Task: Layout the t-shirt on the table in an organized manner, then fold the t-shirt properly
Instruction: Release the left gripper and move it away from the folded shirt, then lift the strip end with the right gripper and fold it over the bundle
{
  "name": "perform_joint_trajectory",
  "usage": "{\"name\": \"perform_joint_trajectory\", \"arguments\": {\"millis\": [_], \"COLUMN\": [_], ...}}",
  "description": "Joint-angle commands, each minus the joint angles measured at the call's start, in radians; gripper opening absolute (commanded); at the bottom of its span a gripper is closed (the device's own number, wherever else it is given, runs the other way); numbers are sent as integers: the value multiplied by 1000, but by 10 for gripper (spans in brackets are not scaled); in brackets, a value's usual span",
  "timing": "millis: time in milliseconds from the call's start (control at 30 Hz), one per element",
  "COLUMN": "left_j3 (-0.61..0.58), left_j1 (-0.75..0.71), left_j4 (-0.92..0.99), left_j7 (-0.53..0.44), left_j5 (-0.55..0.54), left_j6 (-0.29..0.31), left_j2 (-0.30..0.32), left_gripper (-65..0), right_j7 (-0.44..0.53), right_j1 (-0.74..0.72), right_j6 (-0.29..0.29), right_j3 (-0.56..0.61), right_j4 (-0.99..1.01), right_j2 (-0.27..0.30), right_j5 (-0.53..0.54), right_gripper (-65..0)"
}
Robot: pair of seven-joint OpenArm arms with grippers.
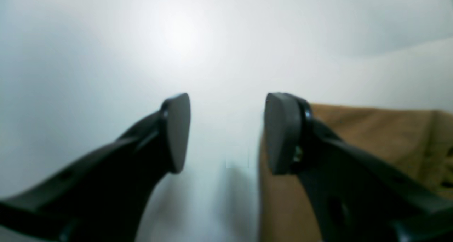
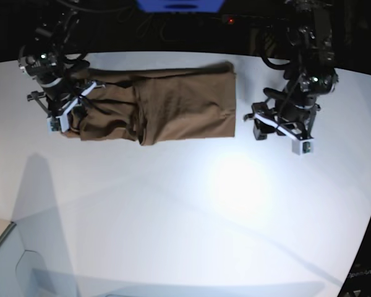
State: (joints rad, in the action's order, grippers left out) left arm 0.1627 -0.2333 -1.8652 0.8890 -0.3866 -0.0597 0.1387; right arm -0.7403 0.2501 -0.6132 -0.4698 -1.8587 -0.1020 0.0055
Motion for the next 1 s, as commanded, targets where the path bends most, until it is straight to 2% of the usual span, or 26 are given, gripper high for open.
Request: {"name": "perform_joint_trajectory", "arguments": {"millis": [0,100,167,300,333,400,600,967], "left_j3": [7,5,5,5,5,-8,-94,-96], "left_j1": [8,10,13,35,36,38,71,91], "left_j4": [8,92,129,200,210,237,318,368], "left_j7": [-12,-6,-8,-4,-4,-3,-3,-8], "left_j5": [-10,-10,-10,-19,-19,-13,-8,-8], "left_j6": [1,1,1,-2,-2,-1,-4,-4], "left_j2": [5,16,9,5,3,-9,-6,-9], "left_gripper": [-324,-327,-372,-632,-650,-632,-650,-650], "right_j7": [15,14,14,17,17,18,23,24], "right_j1": [2,4,4,22,25,47,113,122], "right_j6": [0,0,0,0,0,0,0,0], "right_j3": [1,1,1,12,29,67,262,564], "right_j4": [-34,-68,-80,-94,-98,-108,-154,-166], "right_j2": [-5,-21,-26,-46,-46,-46,-46,-46], "right_j5": [12,12,12,14,14,14,15,15], "right_gripper": [-650,-650,-650,-650,-650,-650,-650,-650]}}
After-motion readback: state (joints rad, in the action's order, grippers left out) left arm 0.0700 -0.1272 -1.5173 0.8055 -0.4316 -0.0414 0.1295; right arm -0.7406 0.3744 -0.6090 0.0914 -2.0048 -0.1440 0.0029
